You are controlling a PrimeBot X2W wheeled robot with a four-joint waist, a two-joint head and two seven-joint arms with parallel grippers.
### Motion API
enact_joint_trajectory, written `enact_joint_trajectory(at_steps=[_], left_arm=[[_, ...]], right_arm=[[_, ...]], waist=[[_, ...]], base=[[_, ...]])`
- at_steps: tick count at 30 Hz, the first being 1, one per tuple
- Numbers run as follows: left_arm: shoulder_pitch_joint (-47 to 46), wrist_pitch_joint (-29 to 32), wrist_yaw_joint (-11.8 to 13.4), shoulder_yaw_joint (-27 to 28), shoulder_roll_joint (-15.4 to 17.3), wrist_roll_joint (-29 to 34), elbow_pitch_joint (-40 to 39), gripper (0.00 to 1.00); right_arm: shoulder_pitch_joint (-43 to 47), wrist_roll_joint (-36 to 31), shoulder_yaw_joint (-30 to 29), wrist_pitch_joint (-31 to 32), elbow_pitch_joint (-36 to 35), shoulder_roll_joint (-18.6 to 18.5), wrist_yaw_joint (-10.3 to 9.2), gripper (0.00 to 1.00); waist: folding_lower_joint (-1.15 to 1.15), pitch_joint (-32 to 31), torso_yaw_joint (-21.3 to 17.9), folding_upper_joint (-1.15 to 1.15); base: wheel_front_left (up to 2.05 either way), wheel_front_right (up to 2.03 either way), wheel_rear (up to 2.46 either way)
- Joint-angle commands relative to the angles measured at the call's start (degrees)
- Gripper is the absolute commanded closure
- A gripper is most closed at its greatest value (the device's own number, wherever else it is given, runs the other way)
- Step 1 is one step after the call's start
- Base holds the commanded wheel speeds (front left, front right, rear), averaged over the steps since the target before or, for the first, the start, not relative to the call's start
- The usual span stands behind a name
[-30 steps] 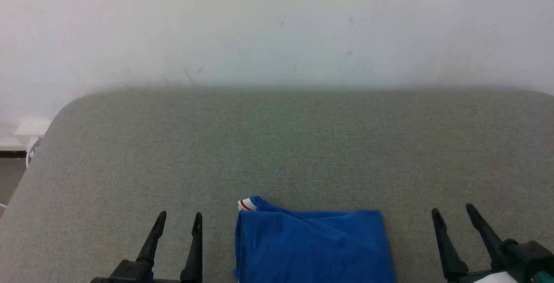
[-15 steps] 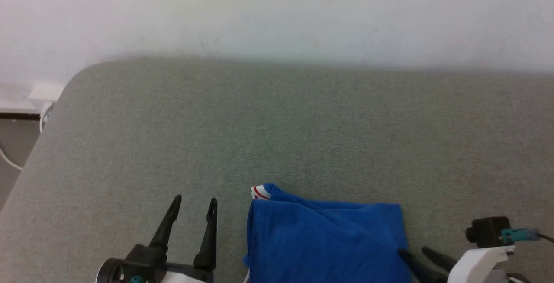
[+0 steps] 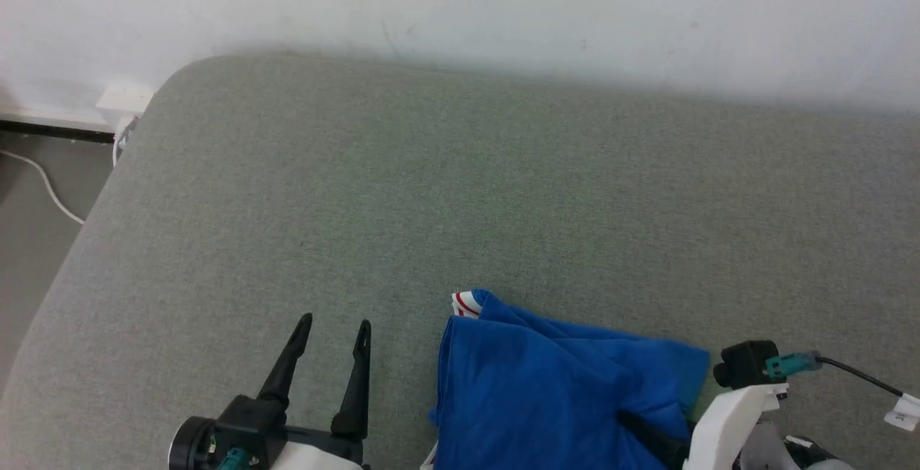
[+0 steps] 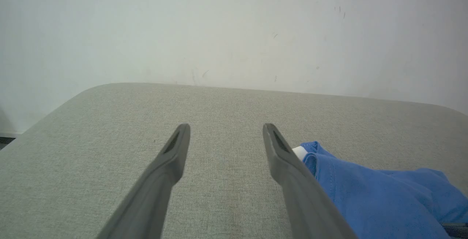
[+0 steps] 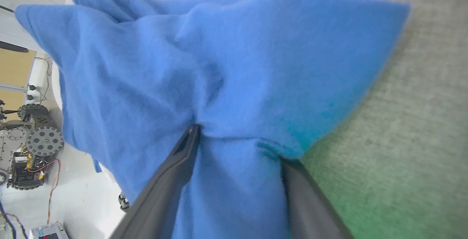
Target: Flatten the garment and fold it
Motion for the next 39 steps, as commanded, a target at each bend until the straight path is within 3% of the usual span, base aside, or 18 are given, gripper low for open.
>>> enact_joint_trajectory(at_steps=[1, 5, 10, 19, 25, 29, 34, 39], left_arm=[[-1.08, -0.27, -0.37, -0.01, -0.1, 0.46, 0.16, 0.0], [-0.59, -0.27, -0.28, -0.2, -0.1, 0.4, 0.14, 0.0], [0.11, -0.27, -0.52, -0.97, -0.11, -0.01, 0.09, 0.0], [-1.23, -0.27, -0.72, -2.46, -0.11, -0.73, -0.32, 0.0], [-5.57, -0.27, -1.1, -2.93, -0.11, 0.43, -0.89, 0.0], [-9.0, -0.27, -1.63, -3.06, 0.4, 1.76, -1.29, 0.0], [-13.9, -0.27, -2.14, -5.04, 2.59, 3.13, -2.26, 0.0], [-18.82, -0.27, -2.34, -8.76, 3.97, 3.54, -3.46, 0.0]], right_arm=[[-0.15, -0.76, 1.51, -0.22, 2.36, 0.72, -0.14, 1.0], [-1.84, -2.73, 3.07, -3.87, 3.85, -0.39, -0.14, 1.0], [-5.51, -9.03, 6.19, -7.41, 2.59, -4.96, -0.14, 1.0], [-20.6, -20.29, 21.03, -5.73, -2.09, -20.66, -0.14, 1.0], [-32.7, -19.84, 30.47, -5.55, -2.89, -28.14, -0.14, 1.0], [-39.57, -19.97, 34.61, -8.37, -1.13, -32.32, -0.14, 1.0], [-45.42, -19.83, 35.33, -14.34, 5.74, -36.68, -0.14, 1.0], [-46.65, -19.9, 31.59, -21.84, 15.24, -39.56, -0.14, 1.0]], waist=[[0.0, 0.1, 0.24, 0.0], [0.0, -0.98, -0.83, 0.0], [0.0, -2.38, -4.66, 0.0], [0.0, 0.02, -19.51, 0.0], [0.0, 6.14, -30.46, 0.0], [0.0, 10.98, -35.03, 0.0], [0.0, 17.15, -36.73, 0.0], [0.0, 22.94, -34.36, 0.0]], base=[[0.0, 0.0, 0.0], [0.0, 0.0, 0.0], [0.0, 0.0, 0.0], [0.0, 0.0, 0.0], [0.0, 0.0, 0.0], [0.0, 0.0, 0.0], [0.0, 0.0, 0.0], [0.0, 0.0, 0.0]])
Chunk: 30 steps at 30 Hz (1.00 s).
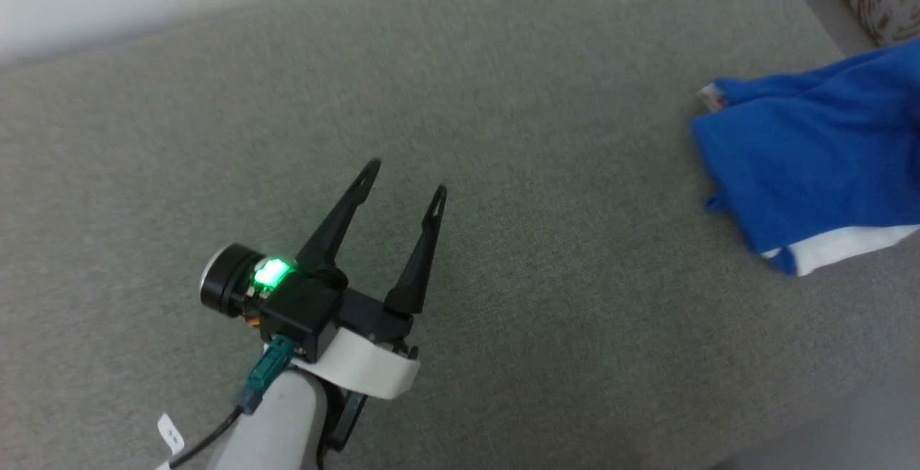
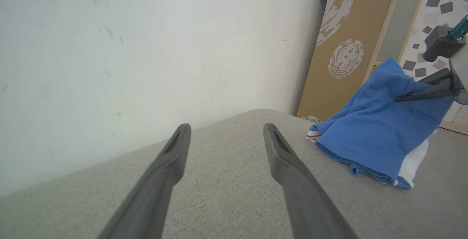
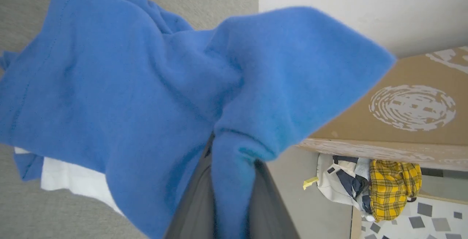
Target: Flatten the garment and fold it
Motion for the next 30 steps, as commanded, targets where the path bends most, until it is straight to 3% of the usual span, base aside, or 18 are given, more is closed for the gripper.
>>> enact_joint_trajectory(at_steps=[1, 7, 17, 18, 19, 20, 30], left_arm=[[-1.79, -0.27, -0.37, -0.83, 0.97, 0.61, -0.78, 0.0], [-5.11, -0.27, -0.41, -2.94, 2.52, 0.37, -1.93, 0.0], [-6.85, -0.27, -0.43, -2.84, 2.75, -0.25, -2.29, 0.0], [-6.81, -0.27, -0.43, -2.68, 2.64, -0.29, -2.34, 0.0], [-6.76, -0.27, -0.43, -2.53, 2.55, -0.32, -2.36, 0.0], [-6.67, -0.27, -0.43, -2.38, 2.5, -0.34, -2.33, 0.0], [-4.04, -0.27, -0.43, -0.97, 1.13, -1.01, -1.57, 0.0]], right_arm=[[-0.88, -0.13, -1.32, -1.86, 2.55, -0.24, -0.12, 1.0], [-2.45, -5.28, -5.76, -9.2, 11.82, -1.78, -0.12, 1.0], [-4.15, -10.4, -15.09, -14.08, 24.83, 1.97, -0.12, 1.0], [-4.11, -10.67, -15.67, -14.56, 25.78, 2.24, -0.12, 0.96], [-4.14, -10.93, -16.15, -14.97, 26.57, 2.56, -0.12, 0.42], [-4.28, -11.26, -16.66, -15.46, 27.27, 2.91, -0.12, 0.0], [-7.19, -14.82, -18.89, -19.73, 28.86, 5.61, -0.12, 0.0]], waist=[[-0.01, 11.65, -1.53, 0.0], [-0.01, 16.26, 2.14, 0.0], [-0.01, 18.53, 5.27, 0.0], [-0.01, 18.53, 5.39, 0.0], [-0.01, 18.47, 5.44, 0.0], [-0.01, 18.34, 5.43, 0.0], [-0.01, 11.81, 4.71, 0.0]], base=[[0.0, 0.0, 0.0], [0.0, 0.0, 0.0], [0.0, 0.0, 0.0], [0.0, 0.0, 0.0], [0.0, 0.0, 0.0], [0.0, 0.0, 0.0], [0.0, 0.0, 0.0]])
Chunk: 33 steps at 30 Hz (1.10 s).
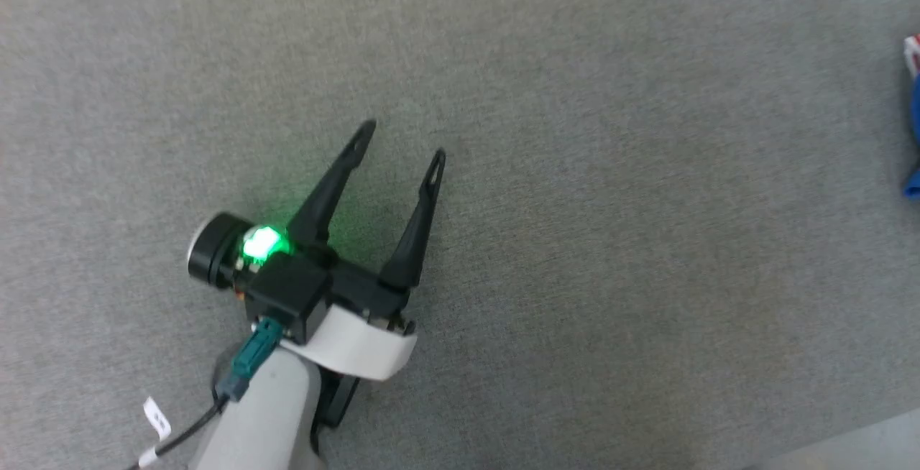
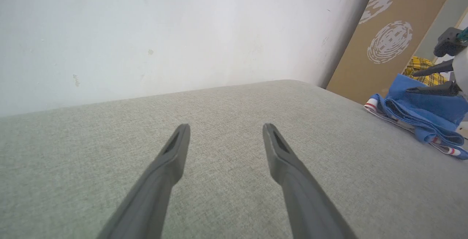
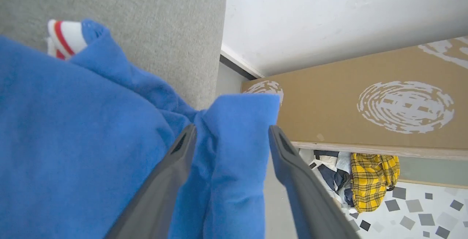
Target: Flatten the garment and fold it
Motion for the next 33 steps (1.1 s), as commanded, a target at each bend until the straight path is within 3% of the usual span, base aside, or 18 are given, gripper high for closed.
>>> enact_joint_trajectory(at_steps=[1, 8, 15, 24, 33], left_arm=[[1.27, 0.07, -0.35, 0.36, -0.15, -0.25, 0.29, 0.0], [6.12, 0.07, 0.2, 3.25, -1.44, -0.84, 0.82, 0.0], [11.8, 0.07, 1.78, 6.36, -2.41, -0.59, 2.03, 0.0], [17.63, 0.07, 5.66, 11.42, -3.43, -1.2, 3.69, 0.0], [22.64, 0.07, 6.54, 13.4, -3.75, -0.57, 4.45, 0.0]], right_arm=[[-1.16, -0.59, -0.33, -0.48, -0.2, 0.61, -0.13, 0.0], [-3.2, -0.94, -0.52, -2.88, -3.58, 4.61, -0.13, 0.0], [0.21, 5.31, -5.12, -5.56, -11.34, 9.86, -0.13, 0.0], [17.57, 9.36, -14.29, -6.13, -28.43, 17.84, -0.13, 0.0], [35.71, 6.32, -24.56, -6.16, -42.47, 29.39, -0.13, 0.0]], waist=[[0.0, -4.07, -0.75, 0.0], [0.0, -13.38, 0.43, 0.0], [0.0, -21.93, 3.45, 0.0], [0.0, -30.37, 8.37, 0.0], [0.0, -35.38, 11.89, 0.0]], base=[[0.0, 0.0, 0.0], [0.0, 0.0, 0.0], [0.0, 0.0, 0.0], [0.0, 0.0, 0.0], [0.0, 0.0, 0.0]])
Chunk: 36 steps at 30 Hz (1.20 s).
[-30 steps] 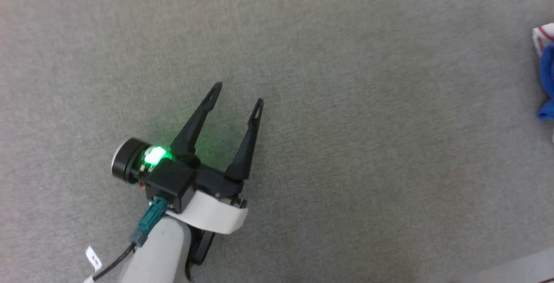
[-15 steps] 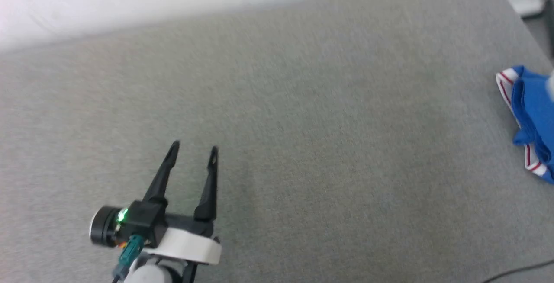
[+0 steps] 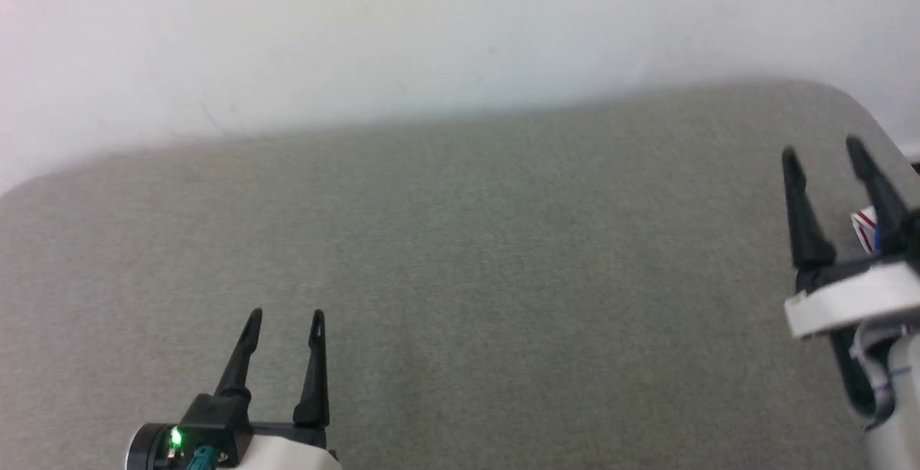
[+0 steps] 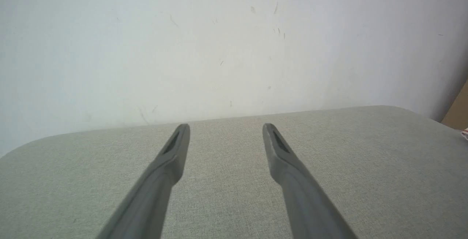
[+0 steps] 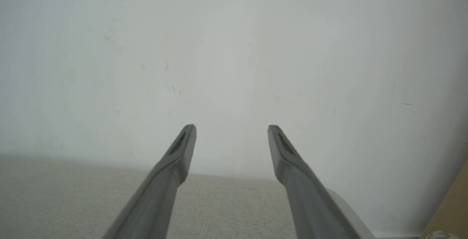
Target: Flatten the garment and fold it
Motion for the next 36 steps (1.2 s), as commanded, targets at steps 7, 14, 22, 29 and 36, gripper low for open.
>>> enact_joint_trajectory(at_steps=[7, 14, 22, 29, 36], left_arm=[[2.43, 0.06, 1.23, 1.32, -0.39, 0.35, 1.93, 0.0], [3.56, 0.06, 2.45, 2.5, -0.65, -0.82, 4.13, 0.0], [4.0, 0.06, 2.31, 2.75, -0.8, -1.8, 5.59, 0.0], [3.98, 0.06, 2.45, 1.79, -0.86, -1.63, 6.07, 0.0], [3.83, 0.06, 2.44, 1.51, -0.88, -1.73, 6.35, 0.0]], right_arm=[[13.83, -3.37, -3.73, -0.26, -7.57, 9.91, -0.11, 0.0], [22.86, -6.01, -3.81, -0.26, -9.58, 13.81, -0.11, 0.0], [25.48, -8.11, -3.24, -0.27, -10.21, 14.52, -0.11, 0.0], [25.24, -8.6, -3.65, -0.27, -9.64, 14.64, -0.11, 0.0], [25.24, -8.05, -3.65, -0.27, -9.24, 14.66, -0.11, 0.0]], waist=[[0.02, -4.92, 5.66, 0.0], [0.02, -5.2, 6.87, 0.0], [0.02, -5.22, 6.93, 0.0], [0.02, -5.28, 7.03, 0.0], [0.02, -5.27, 7.18, 0.0]], base=[[0.0, 0.0, 0.0], [0.0, 0.0, 0.0], [0.0, 0.0, 0.0], [0.0, 0.0, 0.0], [0.0, 0.0, 0.0]])
